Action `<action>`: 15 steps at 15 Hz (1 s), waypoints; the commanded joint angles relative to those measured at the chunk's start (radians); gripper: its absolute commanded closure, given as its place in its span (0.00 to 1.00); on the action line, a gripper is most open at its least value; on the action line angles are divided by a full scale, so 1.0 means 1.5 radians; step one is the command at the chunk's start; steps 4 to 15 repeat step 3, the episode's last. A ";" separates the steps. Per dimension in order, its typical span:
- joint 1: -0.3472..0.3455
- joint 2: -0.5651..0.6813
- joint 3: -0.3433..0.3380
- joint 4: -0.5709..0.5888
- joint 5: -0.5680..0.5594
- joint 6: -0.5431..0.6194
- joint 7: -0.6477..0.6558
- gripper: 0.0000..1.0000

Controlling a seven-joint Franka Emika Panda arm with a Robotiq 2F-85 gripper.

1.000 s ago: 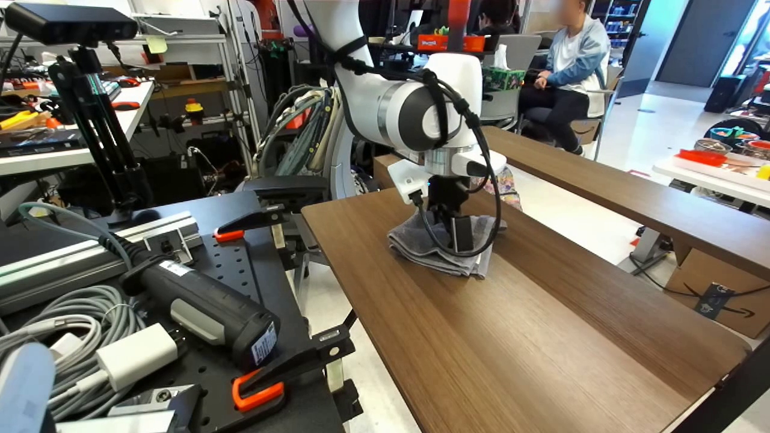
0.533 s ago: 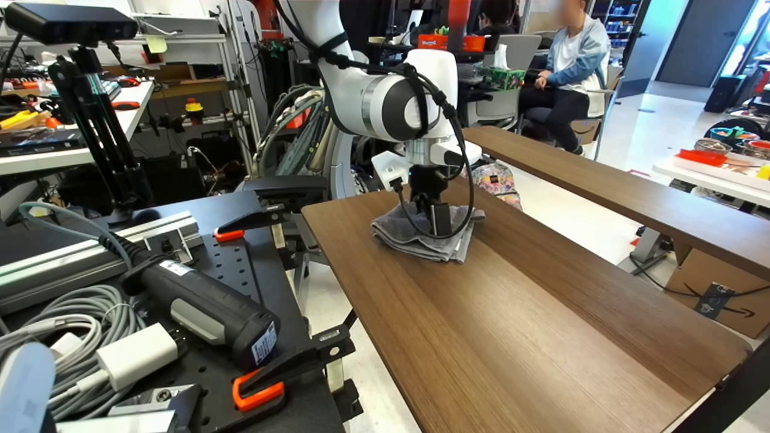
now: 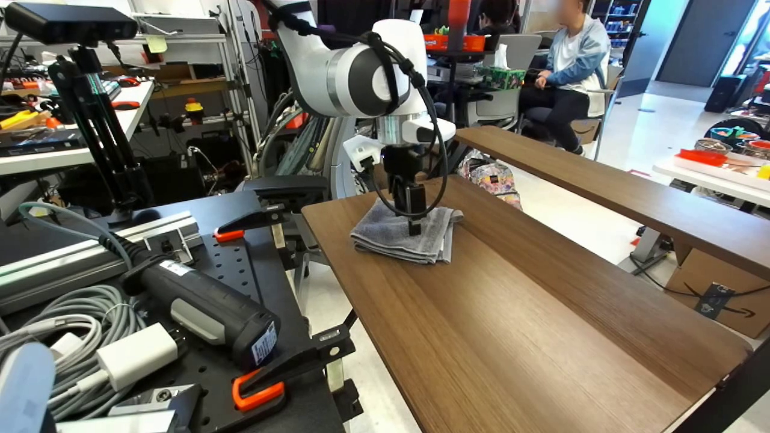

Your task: Move the cloth to the left

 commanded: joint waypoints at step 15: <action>0.023 -0.007 -0.025 -0.032 -0.024 0.018 0.017 0.00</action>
